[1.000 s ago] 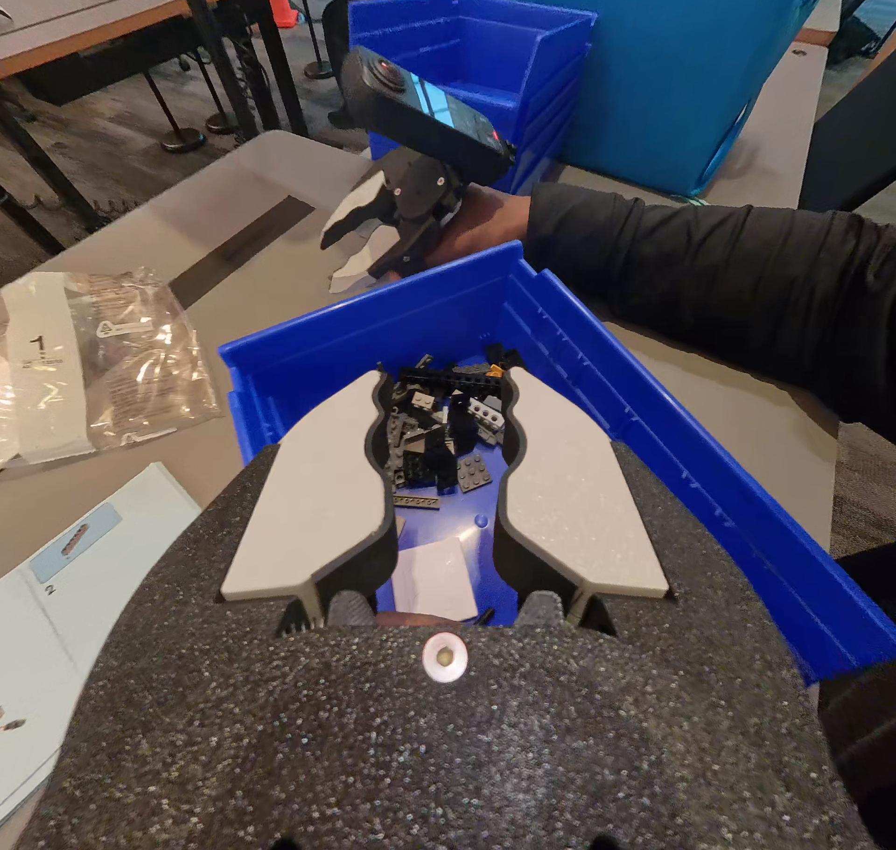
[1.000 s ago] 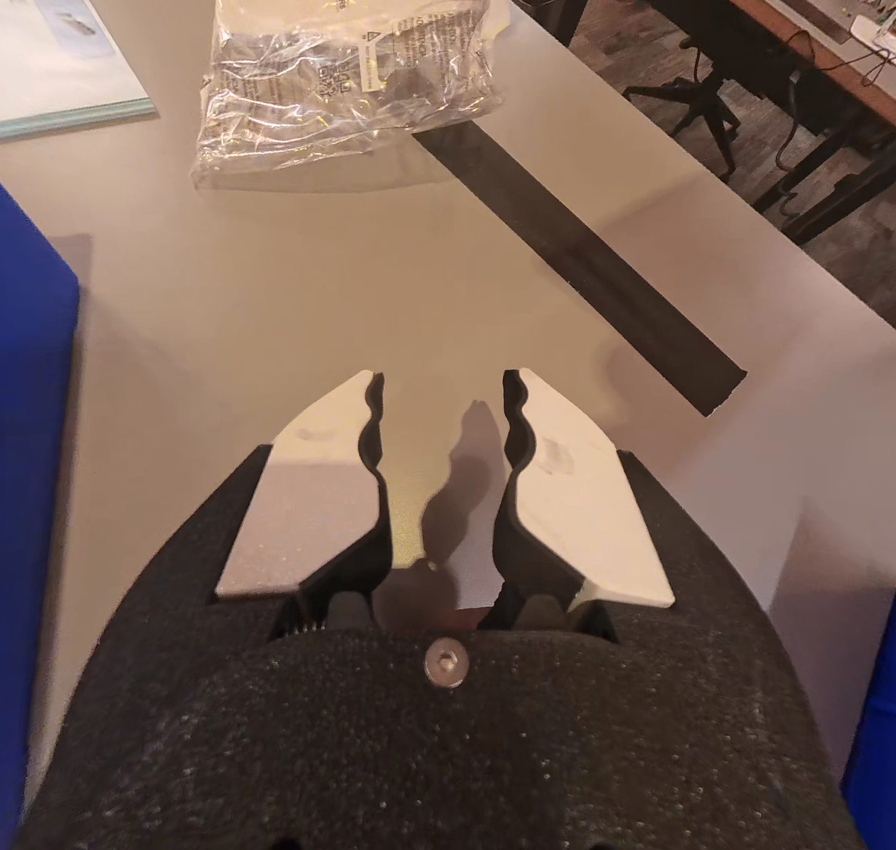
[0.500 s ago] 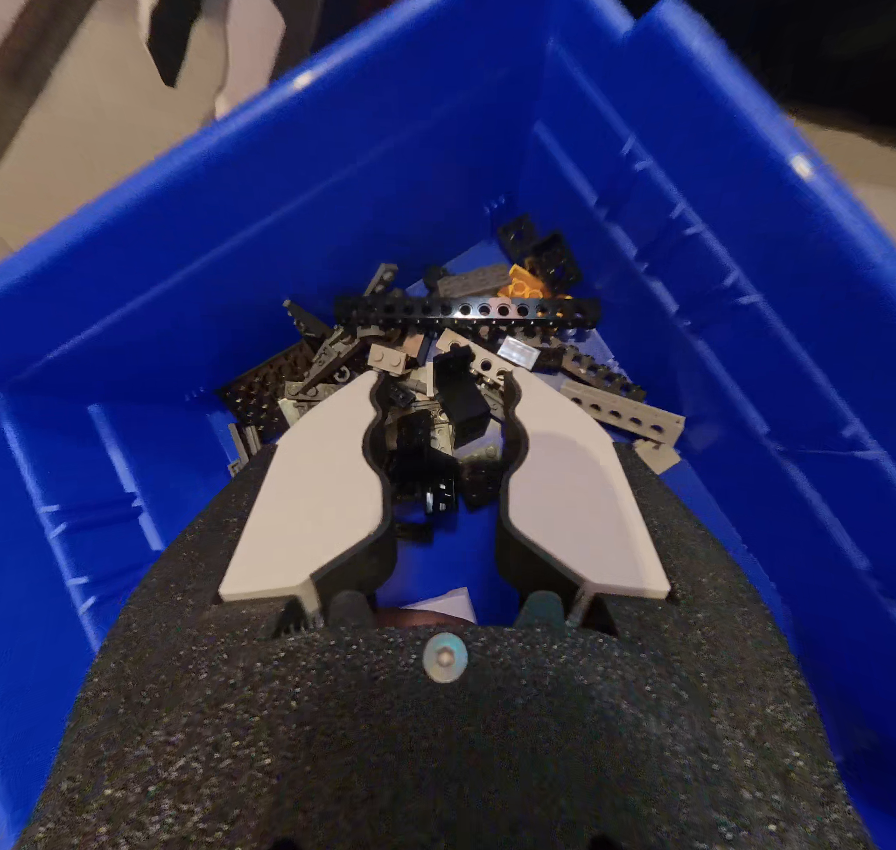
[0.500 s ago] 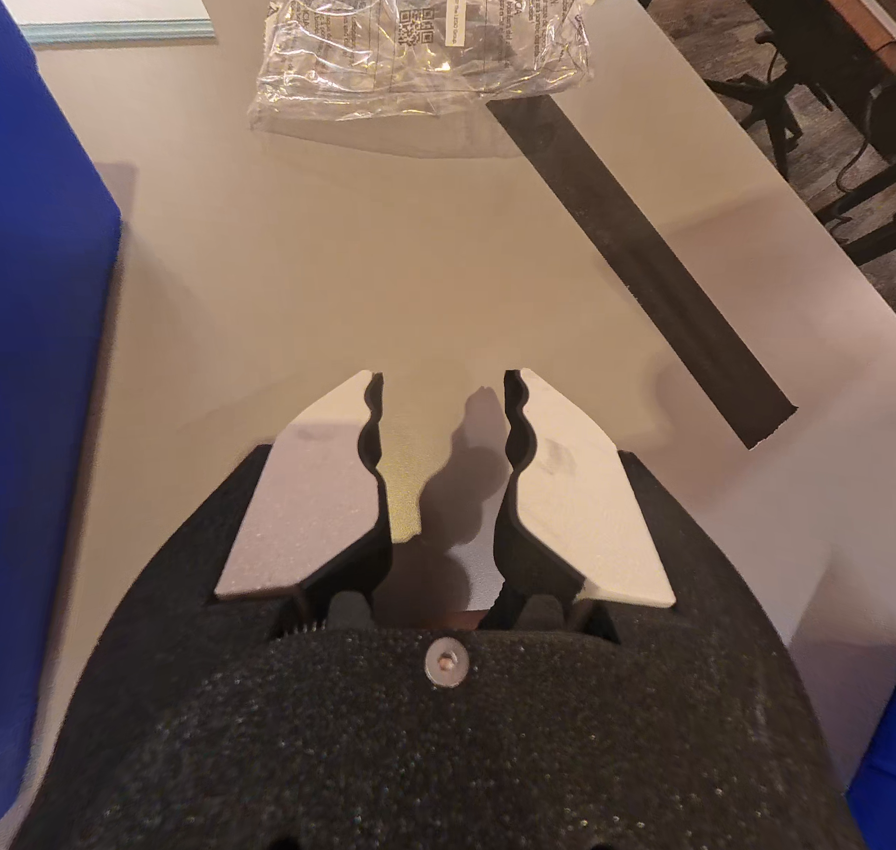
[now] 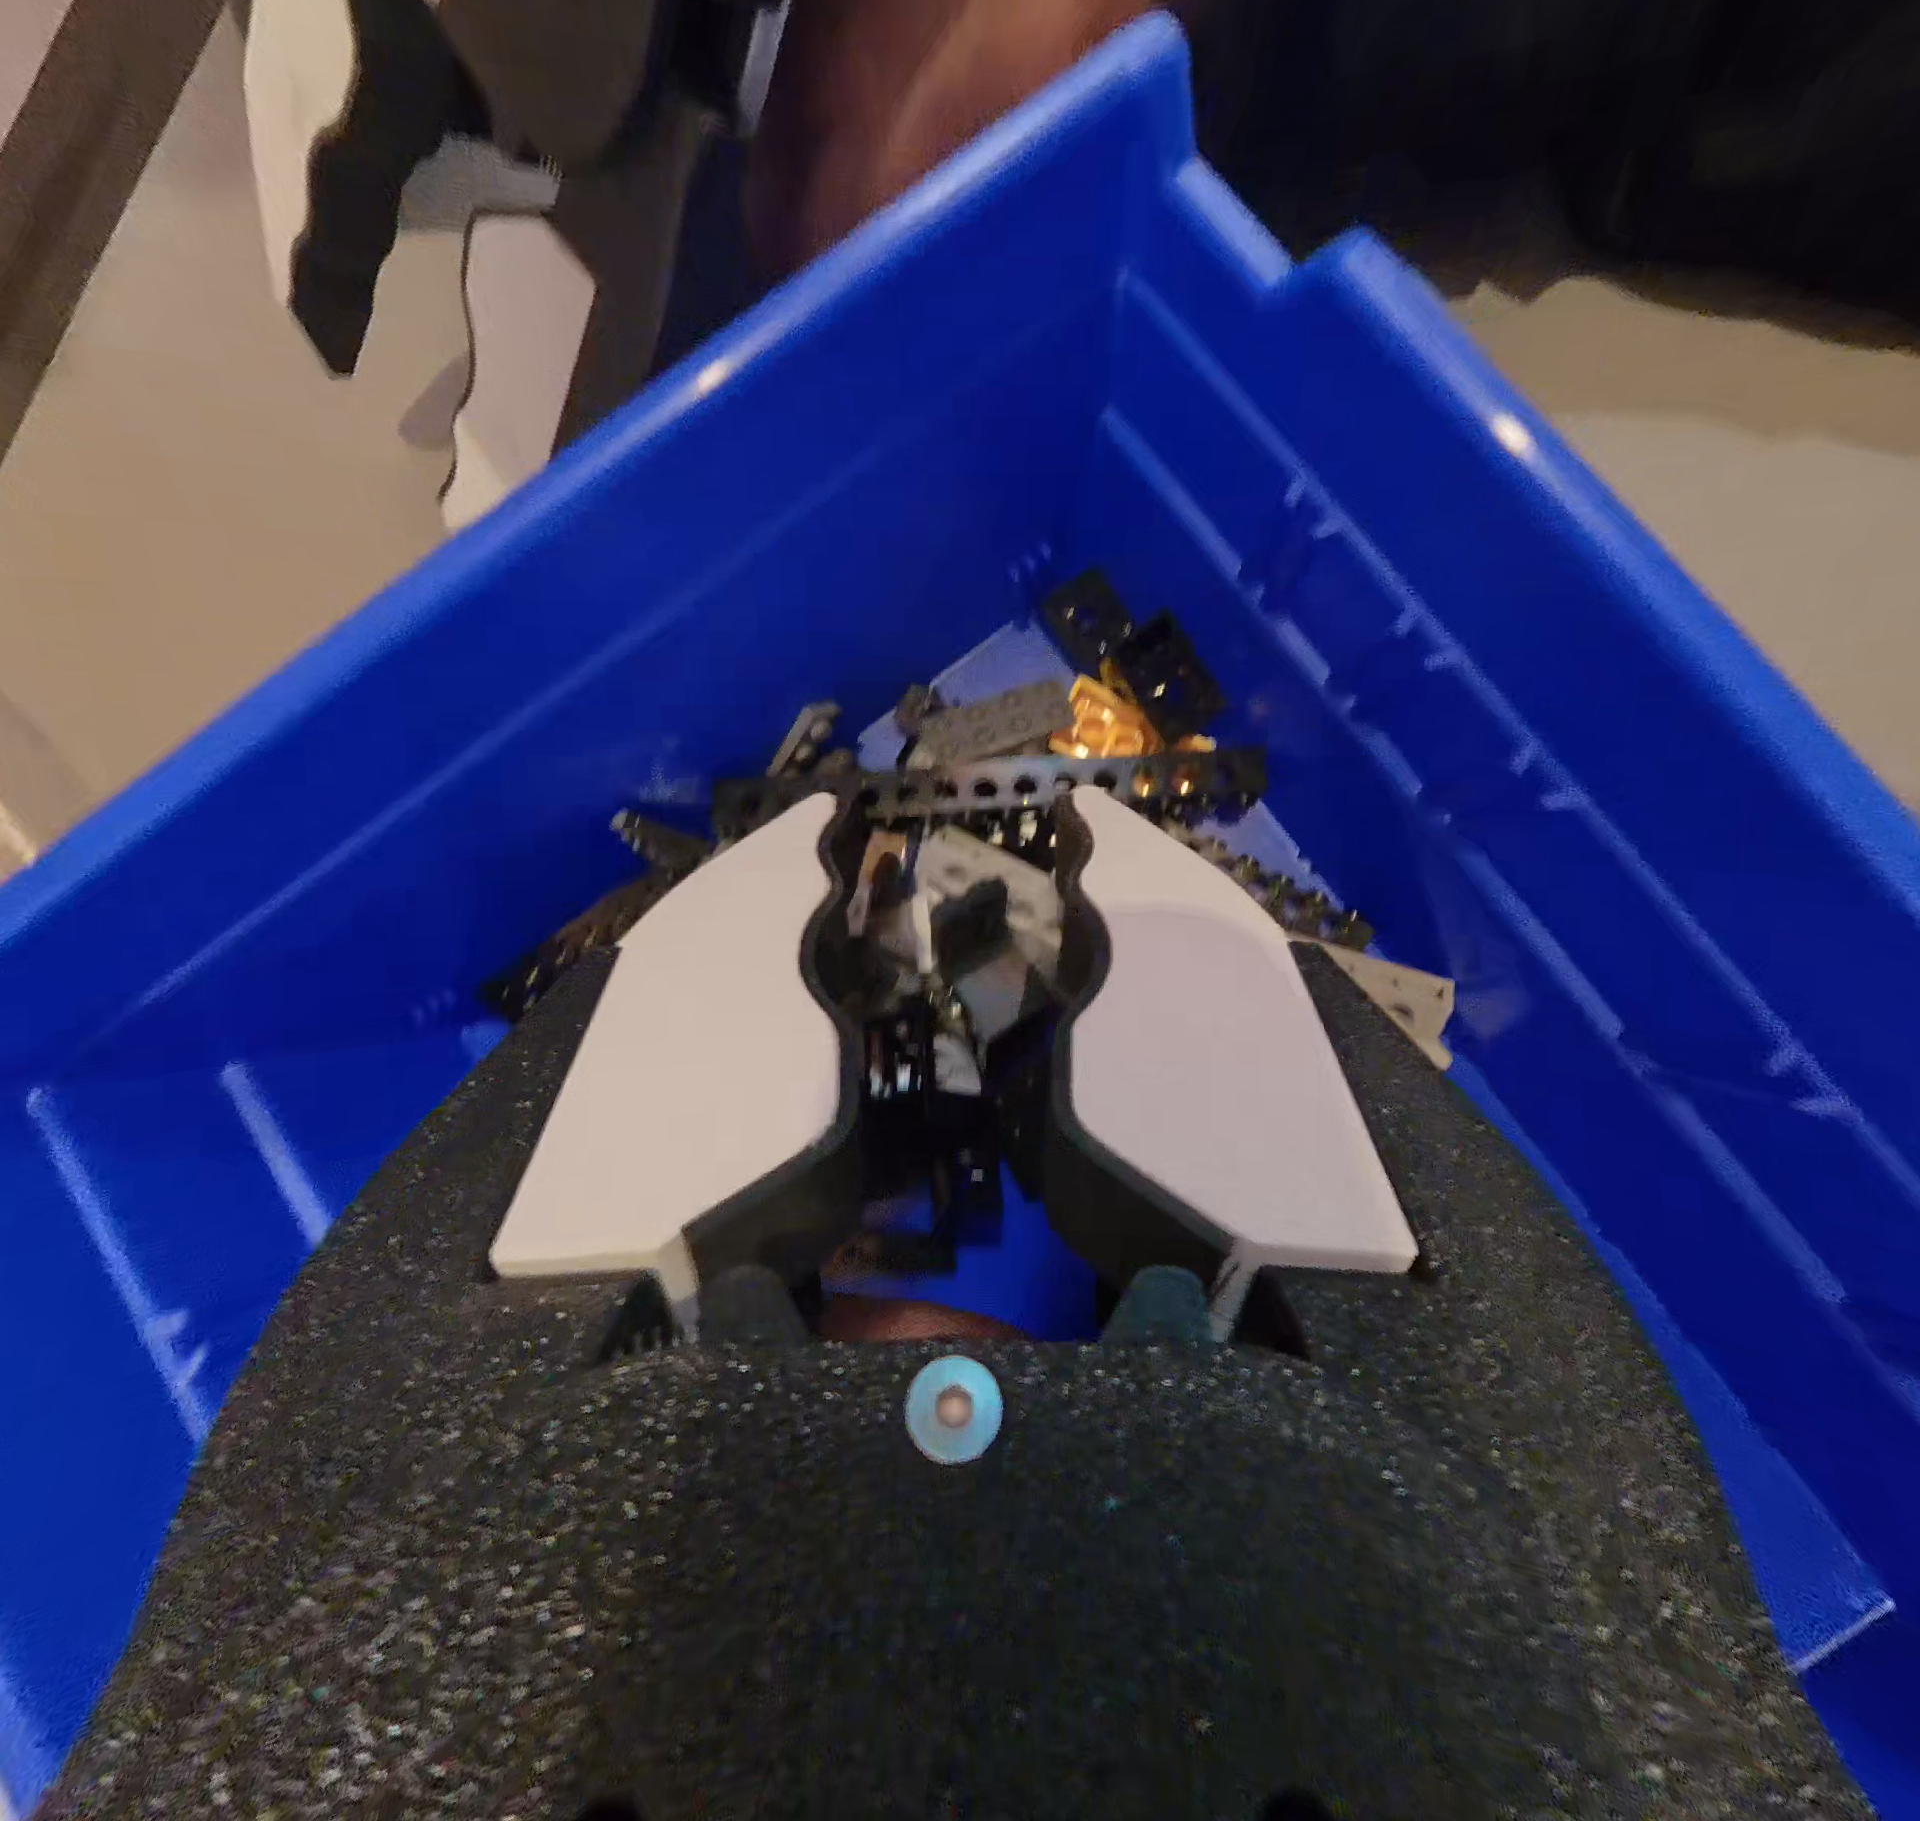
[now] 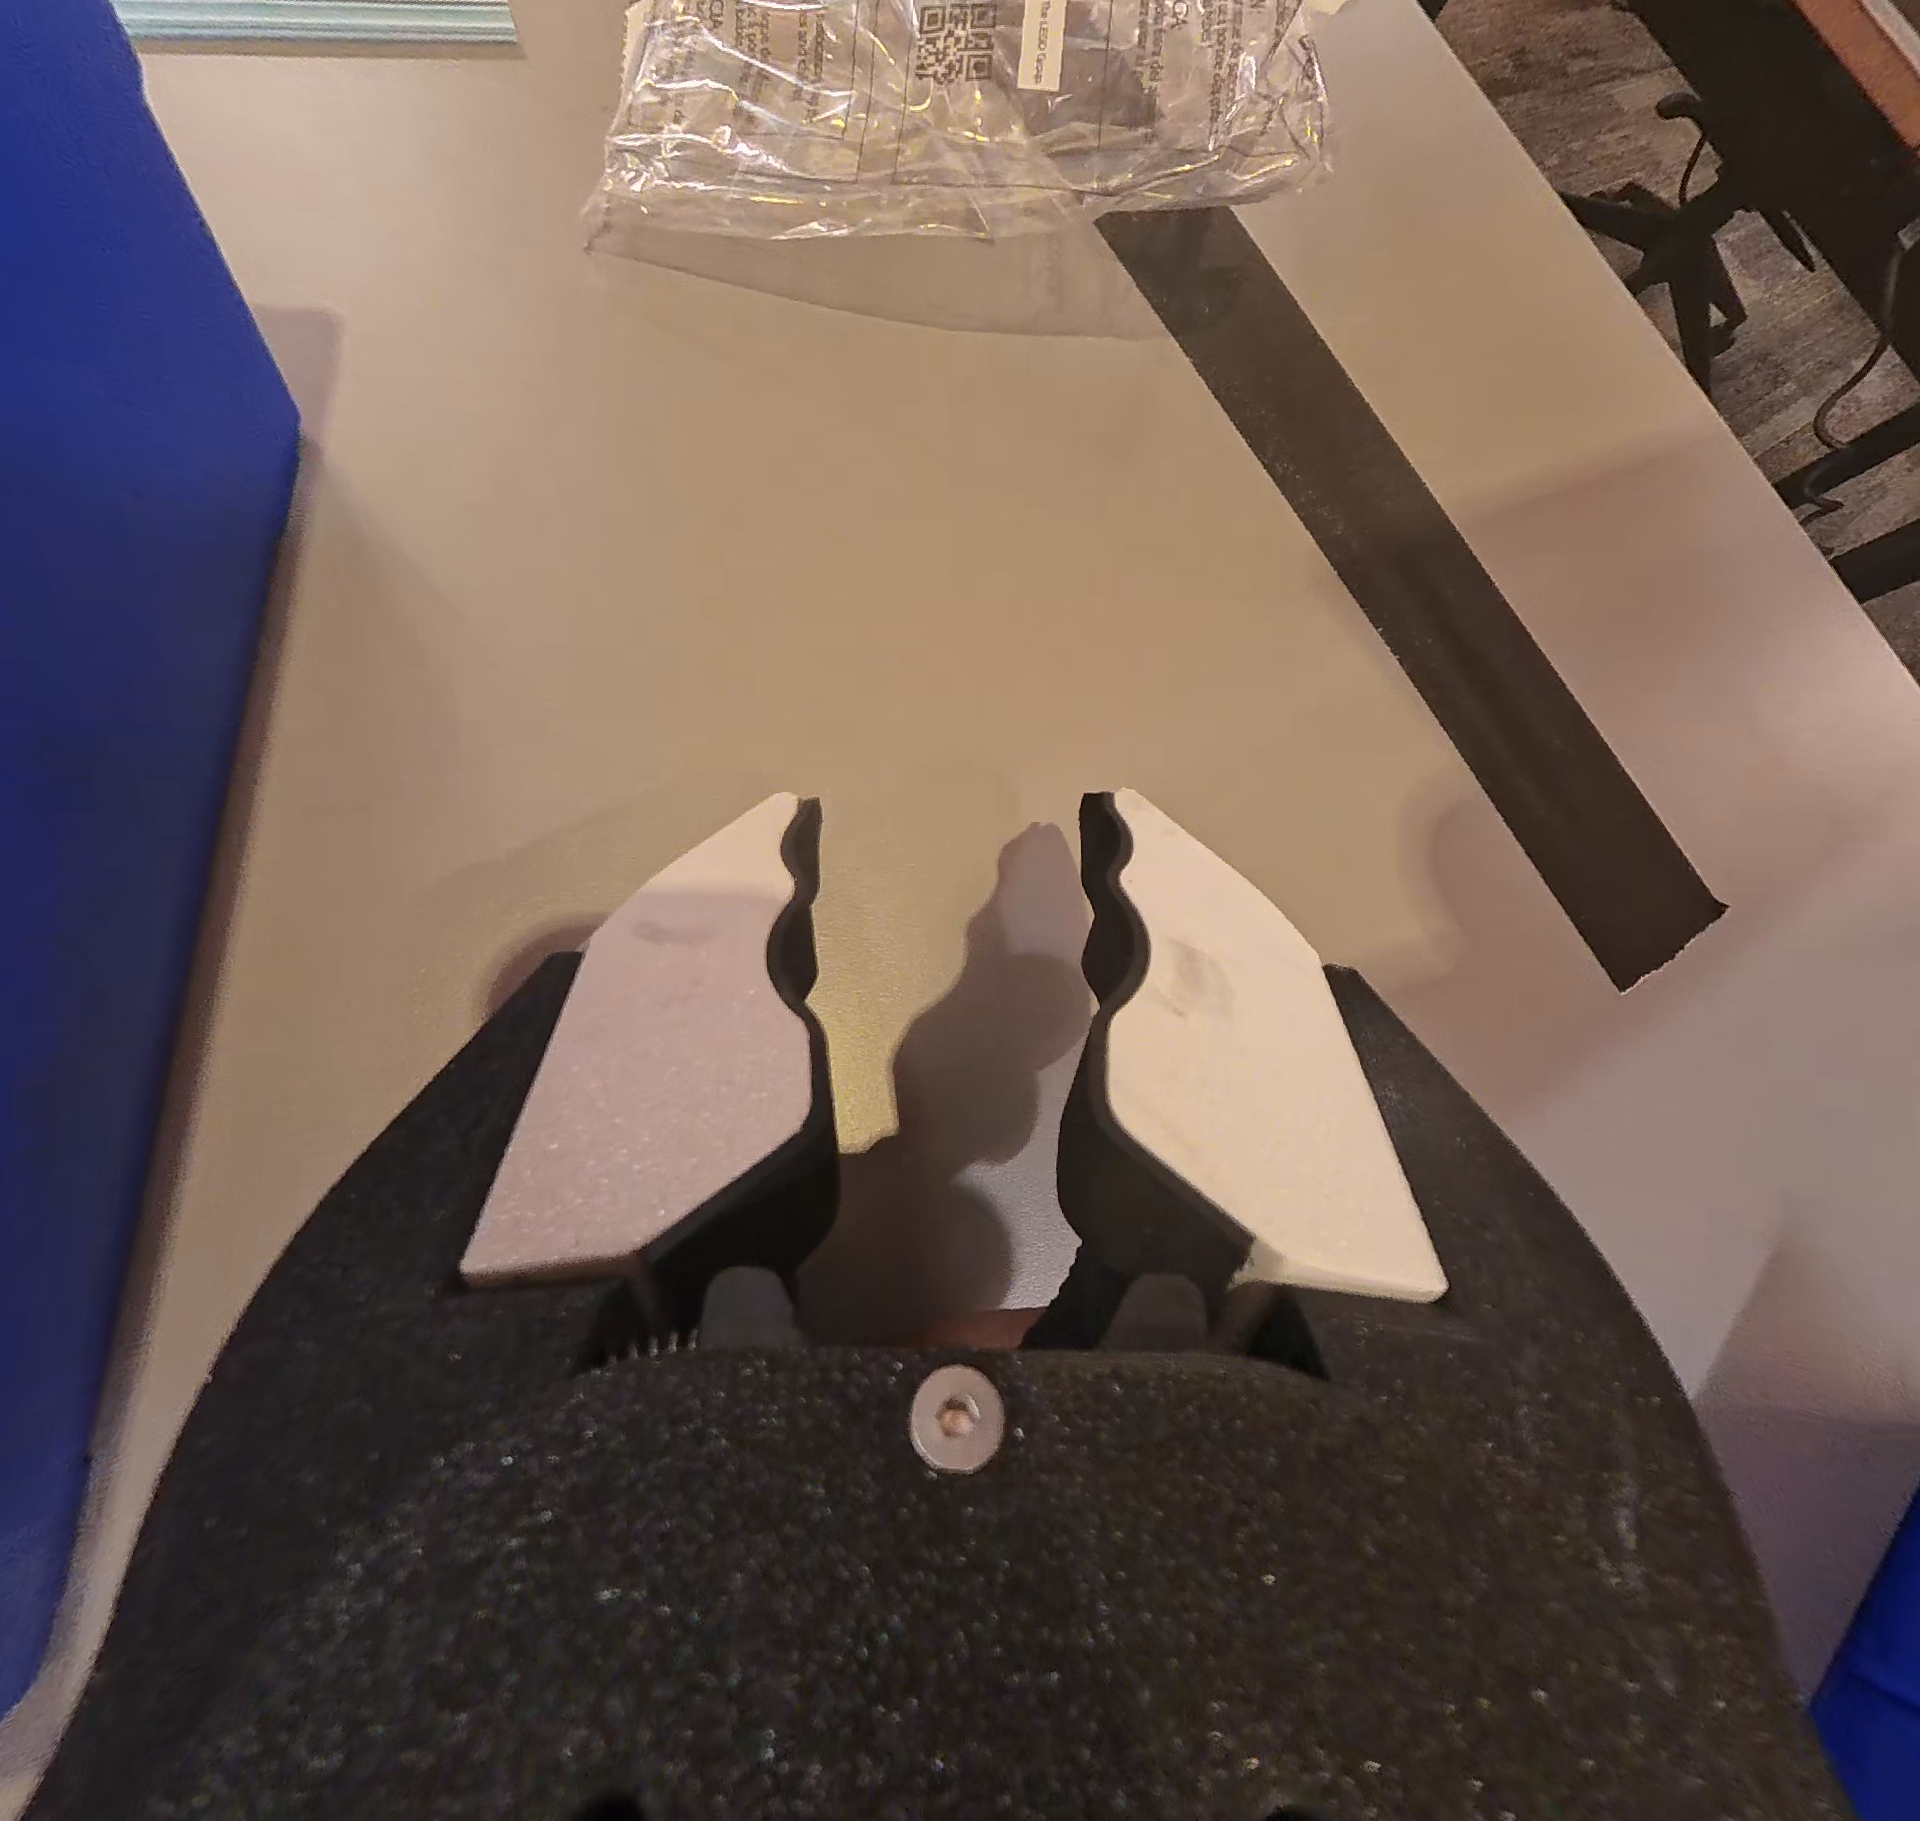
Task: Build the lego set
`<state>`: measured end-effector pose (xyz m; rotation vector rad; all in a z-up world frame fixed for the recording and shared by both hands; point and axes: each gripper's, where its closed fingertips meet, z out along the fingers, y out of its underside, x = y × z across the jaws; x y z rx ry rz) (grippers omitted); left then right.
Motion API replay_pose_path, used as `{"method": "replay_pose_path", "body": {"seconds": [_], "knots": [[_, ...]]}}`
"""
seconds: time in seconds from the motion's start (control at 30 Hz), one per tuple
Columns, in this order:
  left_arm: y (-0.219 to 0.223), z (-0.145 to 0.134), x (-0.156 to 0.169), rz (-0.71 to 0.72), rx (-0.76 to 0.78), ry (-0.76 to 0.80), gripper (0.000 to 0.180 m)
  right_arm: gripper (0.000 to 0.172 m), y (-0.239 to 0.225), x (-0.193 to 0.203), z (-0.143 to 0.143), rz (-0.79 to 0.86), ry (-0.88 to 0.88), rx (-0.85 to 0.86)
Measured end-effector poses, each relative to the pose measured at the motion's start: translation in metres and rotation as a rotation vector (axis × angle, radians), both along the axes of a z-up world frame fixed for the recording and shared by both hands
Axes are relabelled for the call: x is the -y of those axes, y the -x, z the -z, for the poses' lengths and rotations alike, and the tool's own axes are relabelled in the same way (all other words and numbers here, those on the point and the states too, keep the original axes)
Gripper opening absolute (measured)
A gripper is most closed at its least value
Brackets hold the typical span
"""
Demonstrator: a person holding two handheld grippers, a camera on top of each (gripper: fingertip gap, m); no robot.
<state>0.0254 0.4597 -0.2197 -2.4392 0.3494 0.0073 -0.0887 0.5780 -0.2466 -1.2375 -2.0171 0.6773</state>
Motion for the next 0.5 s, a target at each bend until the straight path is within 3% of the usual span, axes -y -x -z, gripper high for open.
{"method": "replay_pose_path", "body": {"seconds": [0.17,0.5], "knots": [[-0.005,0.017,-0.017,-0.026,0.148,0.029,0.035,0.049,0.0,0.001,0.0,-0.007,0.005,0.0],[0.017,0.02,0.011,-0.065,0.018,0.089,0.034,0.049,0.0,0.001,0.0,-0.007,0.02,0.007]]}}
